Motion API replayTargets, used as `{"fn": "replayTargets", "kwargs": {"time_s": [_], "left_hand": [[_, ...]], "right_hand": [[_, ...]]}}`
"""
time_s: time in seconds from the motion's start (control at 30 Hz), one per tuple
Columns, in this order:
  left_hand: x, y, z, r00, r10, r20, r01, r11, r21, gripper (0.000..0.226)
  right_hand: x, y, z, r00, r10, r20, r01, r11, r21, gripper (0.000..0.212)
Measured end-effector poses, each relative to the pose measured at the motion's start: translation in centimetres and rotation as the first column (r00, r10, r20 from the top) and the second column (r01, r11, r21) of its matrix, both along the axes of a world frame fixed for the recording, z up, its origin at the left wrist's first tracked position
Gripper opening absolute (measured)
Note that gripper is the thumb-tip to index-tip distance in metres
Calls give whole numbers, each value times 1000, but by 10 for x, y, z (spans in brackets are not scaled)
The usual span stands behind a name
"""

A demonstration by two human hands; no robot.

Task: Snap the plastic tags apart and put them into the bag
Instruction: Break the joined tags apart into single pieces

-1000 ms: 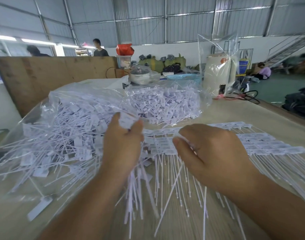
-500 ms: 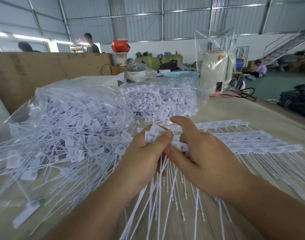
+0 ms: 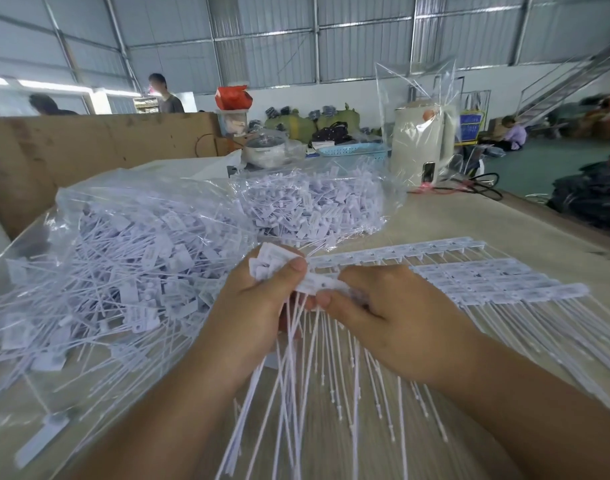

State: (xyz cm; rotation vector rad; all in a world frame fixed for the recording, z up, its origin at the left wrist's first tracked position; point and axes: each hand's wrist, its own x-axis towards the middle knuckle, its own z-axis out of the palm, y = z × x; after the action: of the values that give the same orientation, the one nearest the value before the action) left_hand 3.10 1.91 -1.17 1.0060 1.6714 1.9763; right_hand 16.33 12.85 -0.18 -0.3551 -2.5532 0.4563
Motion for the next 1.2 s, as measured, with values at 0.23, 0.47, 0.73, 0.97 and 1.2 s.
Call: {"fn": "replayTargets", "kwargs": {"time_s": [0.23,0.47,0.73,0.97,1.2], "left_hand": [[-6,-2,-3,993,-110,-34,109,993,-47,28],[-5,-1,-2,994,-109,20,111,991,-73,39],[1,4,1,984,-97,148,101,995,-17,25],[12,14,-6,939,-58,338,51,998,31,24],[19,16,-3,862,-136,489,90,989,116,25]], "right_hand": [[-1,4,-3,995,91,-39,-94,993,-66,41],[-3,6,-4,997,72,-6,-72,997,-14,37],[-4,3,-6,999,46,-11,-45,998,46,35],[-6,0,-2,991,-8,-130,23,993,117,37],[-8,-10,-2,945,-16,-326,70,985,156,32]]}}
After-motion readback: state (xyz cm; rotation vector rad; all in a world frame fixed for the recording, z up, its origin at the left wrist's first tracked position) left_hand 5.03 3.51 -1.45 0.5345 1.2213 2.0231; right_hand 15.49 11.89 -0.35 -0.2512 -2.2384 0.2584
